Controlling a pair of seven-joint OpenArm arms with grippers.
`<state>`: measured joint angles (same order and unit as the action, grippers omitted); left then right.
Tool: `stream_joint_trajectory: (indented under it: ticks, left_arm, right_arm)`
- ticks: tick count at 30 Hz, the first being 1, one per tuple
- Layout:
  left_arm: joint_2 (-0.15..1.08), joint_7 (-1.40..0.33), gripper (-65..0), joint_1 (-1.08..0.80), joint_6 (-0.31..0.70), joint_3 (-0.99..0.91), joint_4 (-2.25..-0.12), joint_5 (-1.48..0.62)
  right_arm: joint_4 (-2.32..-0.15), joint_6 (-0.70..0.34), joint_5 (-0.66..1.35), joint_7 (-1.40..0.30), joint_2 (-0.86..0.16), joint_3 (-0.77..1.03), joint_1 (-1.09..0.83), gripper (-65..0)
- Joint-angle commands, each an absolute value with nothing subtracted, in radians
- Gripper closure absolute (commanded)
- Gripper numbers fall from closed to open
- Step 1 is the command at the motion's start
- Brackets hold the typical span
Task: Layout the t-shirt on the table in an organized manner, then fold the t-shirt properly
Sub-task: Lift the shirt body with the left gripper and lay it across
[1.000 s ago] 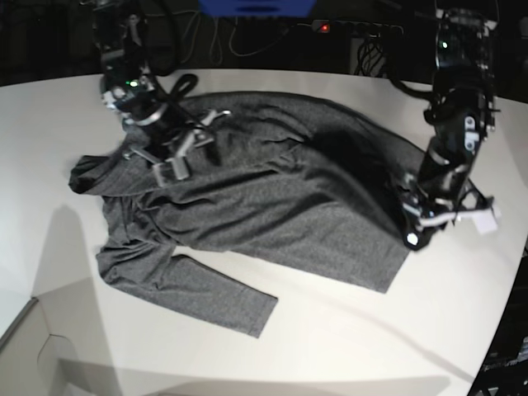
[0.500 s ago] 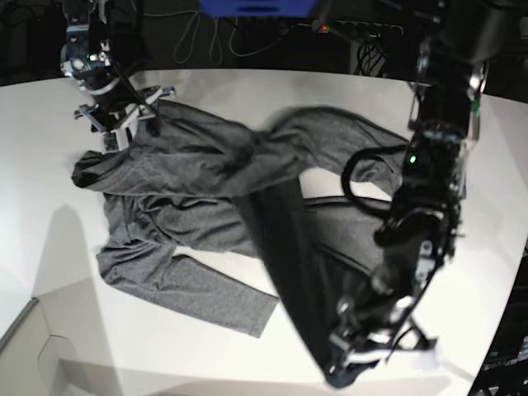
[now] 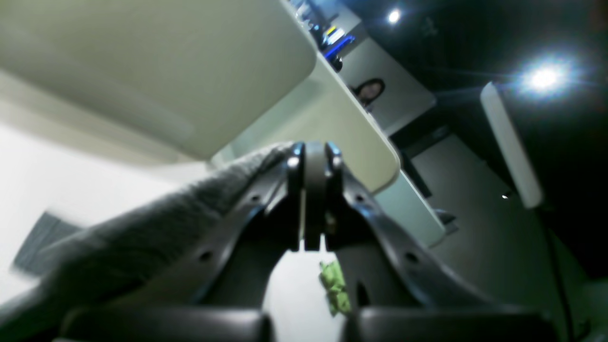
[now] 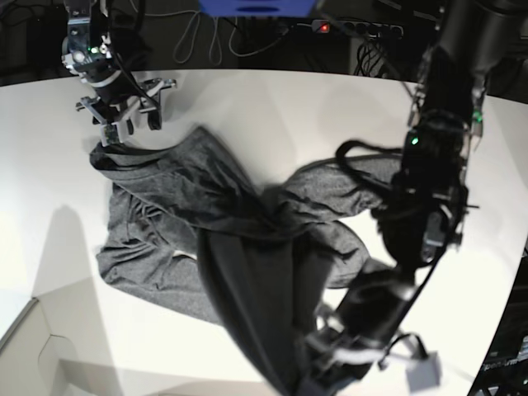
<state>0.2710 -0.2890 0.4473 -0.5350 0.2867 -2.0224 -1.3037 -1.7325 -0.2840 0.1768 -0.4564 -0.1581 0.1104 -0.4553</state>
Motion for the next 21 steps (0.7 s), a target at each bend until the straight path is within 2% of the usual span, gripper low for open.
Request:
stream_joint_trajectory:
  ticks: [1, 3, 12, 17, 21]
  left_arm:
    - [0.292, -0.275, -0.1, 0.440, -0.538, 0.252, -2.031, -1.406]
    - [0.334, -0.275, -0.1, 0.343, -0.536, 0.183, -2.031, -1.484]
    - [0.498, -0.285, -0.1, -0.102, -0.535, -0.166, -2.029, -1.484]
    - [0.510, -0.421, -0.1, -0.355, -0.535, -0.384, -2.029, -1.484]
    - [0.510, -0.460, -0.1, -0.486, -0.535, -0.532, -2.028, -1.484]
  right_arm:
    - [-1.747, -0.285, 0.182, -0.435, -0.168, 0.114, -0.446, -33.4]
    - [-1.736, -0.285, 0.182, -0.437, -0.168, 0.114, -0.440, -33.4]
    - [-1.636, -0.286, 0.182, -0.433, -0.171, 0.113, -0.386, -33.4]
    - [-1.632, -0.286, 0.183, -0.433, -0.171, 0.113, -0.361, -33.4]
    - [-1.632, -0.286, 0.183, -0.433, -0.171, 0.113, -0.357, -33.4]
